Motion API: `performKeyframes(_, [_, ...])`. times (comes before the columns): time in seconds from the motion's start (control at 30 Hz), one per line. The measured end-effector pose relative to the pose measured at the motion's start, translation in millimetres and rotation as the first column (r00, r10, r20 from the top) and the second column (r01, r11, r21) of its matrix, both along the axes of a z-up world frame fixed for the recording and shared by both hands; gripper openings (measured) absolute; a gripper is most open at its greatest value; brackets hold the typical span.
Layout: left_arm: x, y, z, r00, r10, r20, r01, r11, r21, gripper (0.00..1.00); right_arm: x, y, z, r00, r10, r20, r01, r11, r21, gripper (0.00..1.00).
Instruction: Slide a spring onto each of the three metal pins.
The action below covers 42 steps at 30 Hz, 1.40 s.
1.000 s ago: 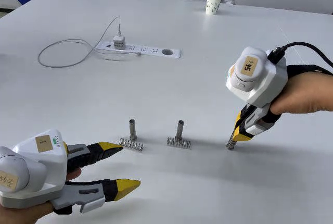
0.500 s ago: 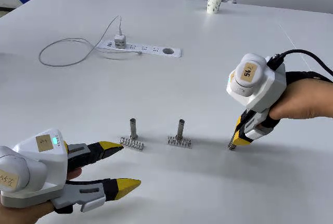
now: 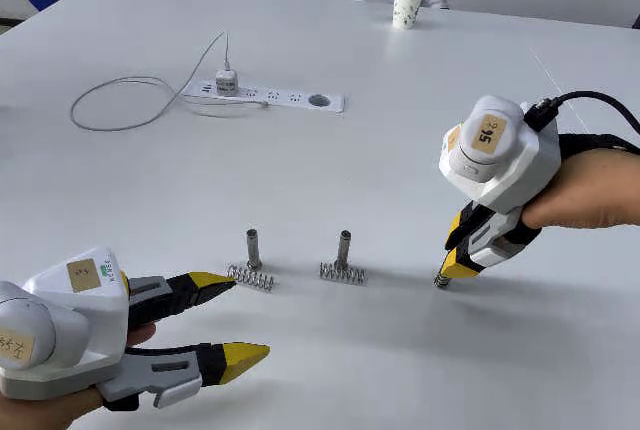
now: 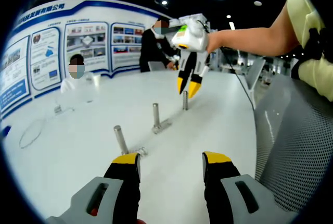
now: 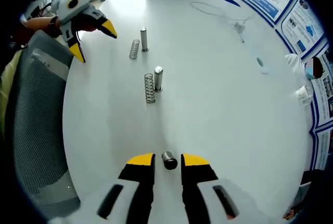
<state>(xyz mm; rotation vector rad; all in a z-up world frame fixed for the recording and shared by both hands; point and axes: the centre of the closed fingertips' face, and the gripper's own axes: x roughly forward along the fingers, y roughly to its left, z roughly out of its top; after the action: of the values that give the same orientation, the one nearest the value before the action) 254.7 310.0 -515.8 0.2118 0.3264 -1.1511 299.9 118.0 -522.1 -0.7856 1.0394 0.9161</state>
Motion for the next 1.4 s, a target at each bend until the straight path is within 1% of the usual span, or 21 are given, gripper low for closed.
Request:
performKeyframes(0.13, [1.0, 0.4, 0.7, 1.0, -0.001, 0.002, 0.001, 1.0, 0.0, 0.49, 3.9, 11.8, 5.8, 1.0, 0.011, 0.018, -0.012, 1.0, 0.028, 0.21])
performKeyframes(0.23, [1.2, 1.4, 1.0, 1.0, -0.001, 0.003, 0.001, 1.0, 0.001, 0.49, 5.8, 20.9, 6.9, 1.0, 0.015, 0.024, -0.016, 0.998, 0.054, 0.2])
performKeyframes(0.43, [1.2, 3.7, -0.2, 1.0, 0.001, 0.002, -0.001, 1.0, 0.006, 0.49, 8.5, 40.8, 3.2, 0.999, 0.021, 0.03, -0.024, 0.995, 0.1, 0.2])
performKeyframes(0.5, [1.5, 4.4, -0.9, 1.0, 0.002, 0.002, -0.002, 1.0, 0.007, 0.49, 8.4, 45.8, 1.9, 0.999, 0.024, 0.03, -0.027, 0.994, 0.108, 0.2])
performKeyframes(0.53, [1.8, 4.7, -1.1, 1.0, 0.002, 0.001, -0.002, 1.0, 0.007, 0.49, 8.9, 47.8, -1.2, 0.999, 0.028, 0.027, -0.031, 0.993, 0.113, 0.2])
performKeyframes(0.77, [2.1, 3.1, -0.2, 1.0, 0.003, 0.004, -0.003, 1.0, 0.006, 0.48, 10.6, 64.9, -9.1, 0.999, 0.047, 0.018, -0.049, 0.99, 0.129, 0.18])
performKeyframes(0.93, [1.7, 3.0, 0.3, 1.0, 0.004, 0.005, -0.004, 1.0, 0.007, 0.48, 12.6, 73.7, -15.2, 0.998, 0.057, 0.019, -0.059, 0.989, 0.135, 0.17])
performKeyframes(1.13, [1.9, 4.7, 0.8, 1.0, 0.008, 0.006, -0.009, 1.0, 0.008, 0.48, 14.6, 80.6, -23.9, 0.998, 0.063, 0.013, -0.064, 0.988, 0.141, 0.16])
performKeyframes(1.27, [2.0, 3.8, 1.0, 1.0, 0.01, 0.005, -0.01, 1.0, 0.005, 0.48, 15.2, 84.4, -31.3, 0.997, 0.072, 0.008, -0.072, 0.988, 0.137, 0.15])
performKeyframes(1.4, [1.4, 2.0, 0.2, 1.0, 0.008, 0.004, -0.008, 1.0, 0.004, 0.48, 16.4, 87.4, -35.5, 0.997, 0.077, 0.004, -0.077, 0.988, 0.135, 0.14])
